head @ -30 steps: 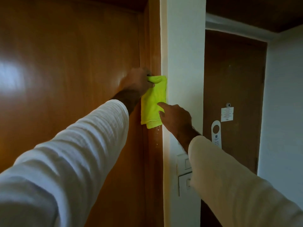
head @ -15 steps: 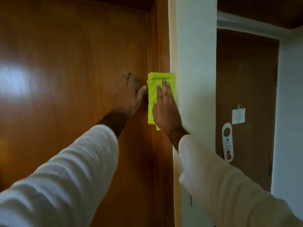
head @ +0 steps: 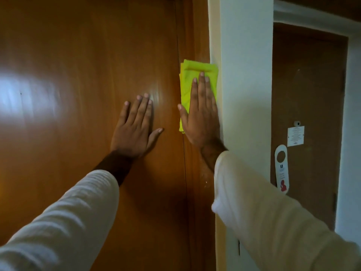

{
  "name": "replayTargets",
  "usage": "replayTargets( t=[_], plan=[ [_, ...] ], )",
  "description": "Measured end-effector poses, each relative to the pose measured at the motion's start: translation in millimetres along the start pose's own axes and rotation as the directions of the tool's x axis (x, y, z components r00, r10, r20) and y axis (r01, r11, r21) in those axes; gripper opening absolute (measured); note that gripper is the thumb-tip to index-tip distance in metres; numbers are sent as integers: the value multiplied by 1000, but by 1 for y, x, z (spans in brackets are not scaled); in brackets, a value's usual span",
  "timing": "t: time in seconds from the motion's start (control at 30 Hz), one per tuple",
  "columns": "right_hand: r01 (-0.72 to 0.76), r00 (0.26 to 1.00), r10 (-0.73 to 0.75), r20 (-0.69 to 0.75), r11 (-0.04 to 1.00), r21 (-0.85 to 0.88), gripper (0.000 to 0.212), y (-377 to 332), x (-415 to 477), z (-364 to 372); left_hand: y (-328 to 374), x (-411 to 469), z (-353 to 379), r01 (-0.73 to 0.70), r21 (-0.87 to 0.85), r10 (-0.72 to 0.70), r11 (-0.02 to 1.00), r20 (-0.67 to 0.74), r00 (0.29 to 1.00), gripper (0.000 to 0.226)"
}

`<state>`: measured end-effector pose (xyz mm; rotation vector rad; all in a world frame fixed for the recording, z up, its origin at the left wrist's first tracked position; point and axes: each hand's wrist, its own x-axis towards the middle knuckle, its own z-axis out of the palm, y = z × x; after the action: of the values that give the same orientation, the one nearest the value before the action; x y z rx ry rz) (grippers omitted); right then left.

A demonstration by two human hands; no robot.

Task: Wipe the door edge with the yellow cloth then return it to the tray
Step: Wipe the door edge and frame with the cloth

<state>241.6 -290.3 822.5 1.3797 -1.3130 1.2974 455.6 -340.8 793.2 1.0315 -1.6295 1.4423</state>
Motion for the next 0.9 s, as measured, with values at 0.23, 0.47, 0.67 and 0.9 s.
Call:
replayTargets(
  t=[0.23,0.47,0.67,0.9],
  plan=[
    [-9,981,25,193,997,-79,80,21,-218,18,2,2,-3,5,-26,-5,1000,0,1000,94],
    [34,979,-12,203,993,-109,81,25,-238,23,2,3,-6,13,-21,-12,1000,4,1000,94],
    [28,999,-25,45,997,-72,76,7,-78,9,2,2,0,16,-18,-16,1000,-31,999,98],
    [25,999,-28,-47,997,-72,74,-8,69,-12,1,1,-1,6,-10,-6,1000,-33,999,98]
  ],
)
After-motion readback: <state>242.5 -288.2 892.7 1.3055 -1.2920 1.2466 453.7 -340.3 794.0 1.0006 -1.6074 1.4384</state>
